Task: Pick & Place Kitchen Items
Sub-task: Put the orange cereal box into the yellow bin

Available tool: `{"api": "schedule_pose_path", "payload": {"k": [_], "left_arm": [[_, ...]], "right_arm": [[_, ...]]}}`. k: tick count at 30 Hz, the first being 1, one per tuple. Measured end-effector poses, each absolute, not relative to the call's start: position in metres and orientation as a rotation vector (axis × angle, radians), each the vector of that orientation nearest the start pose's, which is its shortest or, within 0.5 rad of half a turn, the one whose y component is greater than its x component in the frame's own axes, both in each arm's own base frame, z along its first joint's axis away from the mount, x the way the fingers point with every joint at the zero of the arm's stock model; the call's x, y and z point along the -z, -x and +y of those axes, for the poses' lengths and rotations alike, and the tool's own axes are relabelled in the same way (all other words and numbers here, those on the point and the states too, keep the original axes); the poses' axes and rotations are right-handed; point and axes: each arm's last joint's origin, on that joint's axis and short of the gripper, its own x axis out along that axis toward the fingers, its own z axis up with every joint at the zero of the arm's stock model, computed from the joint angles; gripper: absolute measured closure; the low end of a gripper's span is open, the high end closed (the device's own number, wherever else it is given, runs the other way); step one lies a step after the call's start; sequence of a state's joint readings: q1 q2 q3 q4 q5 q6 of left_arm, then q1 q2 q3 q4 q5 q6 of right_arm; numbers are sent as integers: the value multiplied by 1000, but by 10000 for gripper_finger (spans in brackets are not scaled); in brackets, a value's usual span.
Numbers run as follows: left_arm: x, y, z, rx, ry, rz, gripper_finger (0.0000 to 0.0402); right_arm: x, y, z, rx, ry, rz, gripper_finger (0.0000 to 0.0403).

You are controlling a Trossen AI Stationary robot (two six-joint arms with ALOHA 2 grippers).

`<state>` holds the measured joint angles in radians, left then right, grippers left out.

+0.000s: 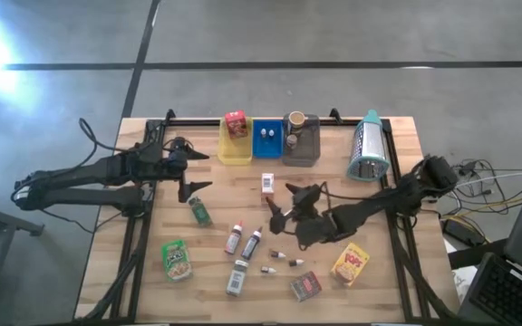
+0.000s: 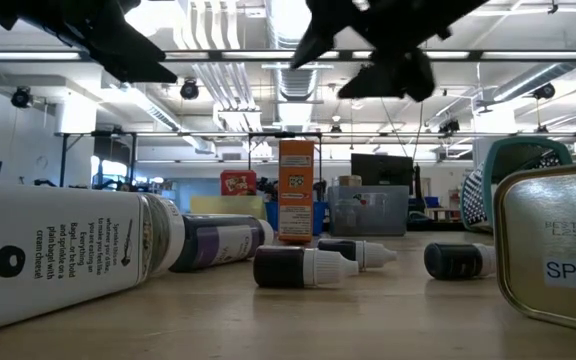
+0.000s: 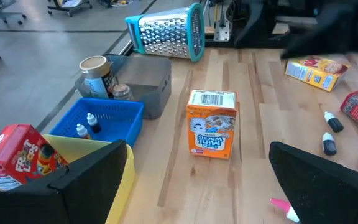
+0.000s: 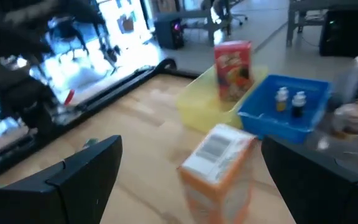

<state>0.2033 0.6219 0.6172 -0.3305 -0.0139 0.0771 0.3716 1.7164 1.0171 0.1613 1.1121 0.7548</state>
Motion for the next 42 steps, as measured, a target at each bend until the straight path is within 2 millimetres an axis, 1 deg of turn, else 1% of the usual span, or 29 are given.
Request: {"api": "schedule_pose_path", "payload": {"k": [3, 8, 12, 14, 17, 26, 35, 42], "left_arm": [[-284, -140, 30, -225, -45, 349, 2], [-282, -141, 31, -246, -27, 361, 2], [-281, -142, 31, -245, -25, 372, 2], [-281, -142, 31, -245, -25, 374, 2], [-280, -143, 31, -242, -24, 380, 2], [-278, -144, 31, -241, -21, 403, 2], [-276, -144, 31, -235, -26, 415, 2], [-276, -144, 31, -235, -26, 422, 2]], "right_arm": [[-202, -358, 106, 821, -311, 144, 23], [-191, -386, 117, 913, -224, 138, 23], [-184, -398, 127, 982, -183, 152, 23], [-179, -400, 130, 1011, -165, 176, 23], [-177, -403, 131, 1047, -210, 177, 23], [-163, -413, 131, 1117, -360, 81, 23], [-156, -414, 121, 1144, -352, 88, 23], [-147, -416, 115, 1157, -342, 116, 23]]}}
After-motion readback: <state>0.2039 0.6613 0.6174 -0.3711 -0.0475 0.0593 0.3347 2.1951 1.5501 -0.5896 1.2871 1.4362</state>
